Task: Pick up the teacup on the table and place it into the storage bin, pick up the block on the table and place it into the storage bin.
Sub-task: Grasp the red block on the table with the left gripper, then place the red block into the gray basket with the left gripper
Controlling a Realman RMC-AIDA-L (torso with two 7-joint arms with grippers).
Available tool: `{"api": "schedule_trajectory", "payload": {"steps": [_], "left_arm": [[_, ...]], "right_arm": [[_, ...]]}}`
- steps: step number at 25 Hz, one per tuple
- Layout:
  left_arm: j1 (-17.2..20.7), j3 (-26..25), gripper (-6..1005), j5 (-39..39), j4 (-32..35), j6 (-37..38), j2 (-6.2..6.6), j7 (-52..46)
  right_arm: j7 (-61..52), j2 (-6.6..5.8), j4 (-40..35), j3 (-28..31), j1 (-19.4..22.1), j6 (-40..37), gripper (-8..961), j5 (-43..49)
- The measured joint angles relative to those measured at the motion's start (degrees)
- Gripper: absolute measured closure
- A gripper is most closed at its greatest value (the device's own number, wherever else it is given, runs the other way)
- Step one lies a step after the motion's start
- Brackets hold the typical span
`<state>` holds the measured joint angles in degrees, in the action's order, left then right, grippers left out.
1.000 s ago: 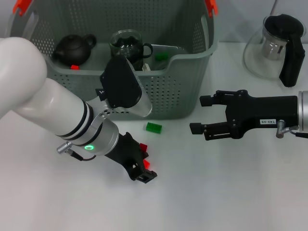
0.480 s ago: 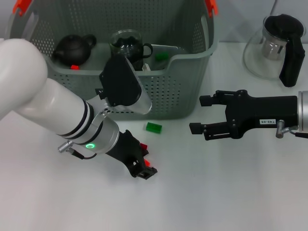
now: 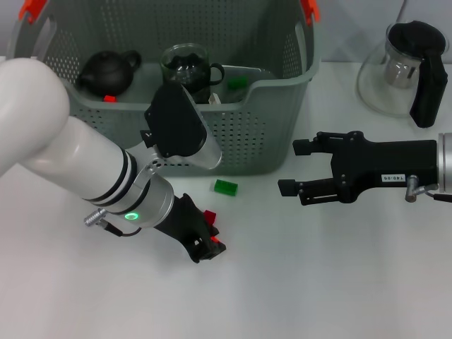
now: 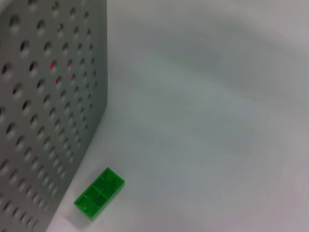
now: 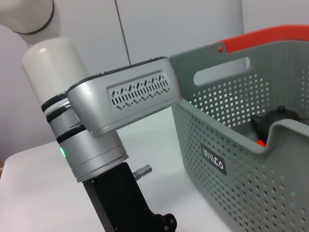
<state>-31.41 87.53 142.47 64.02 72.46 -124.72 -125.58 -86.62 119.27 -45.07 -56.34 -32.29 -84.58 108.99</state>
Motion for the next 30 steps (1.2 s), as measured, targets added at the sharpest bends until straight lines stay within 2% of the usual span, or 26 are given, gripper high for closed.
{"api": "schedule_trajectory", "payload": {"steps": [2,5,13,19,26,30], "left_arm": [[0.0,-0.1,618,0.0,0.0,0.0,0.01,-0.1],[-0.1,-0.1,775,0.0,-0.1,0.0,0.07,-0.1],[-0.1,-0.6,784,0.0,0.0,0.4,0.11,-0.4],[0.3,-2.3,791,-0.2,2.3,3.8,0.16,-0.9],[3.0,-9.6,795,-4.3,9.5,10.9,0.04,-0.5],[2.9,-17.0,796,-10.4,13.1,18.3,0.32,-0.6]], "right_arm": [[0.0,0.00,0.0,0.0,0.0,-0.1,41,0.0],[0.0,0.00,-0.1,0.0,0.0,-0.2,41,0.0],[-0.2,0.00,-0.2,0.0,0.0,-0.3,40,0.0],[-0.1,0.00,-0.2,0.0,0.1,-0.3,39,0.0],[0.2,-0.36,-0.2,0.0,0.2,-0.4,41,-0.1],[0.2,-0.42,-0.2,0.0,0.1,-0.6,41,0.0]]}}
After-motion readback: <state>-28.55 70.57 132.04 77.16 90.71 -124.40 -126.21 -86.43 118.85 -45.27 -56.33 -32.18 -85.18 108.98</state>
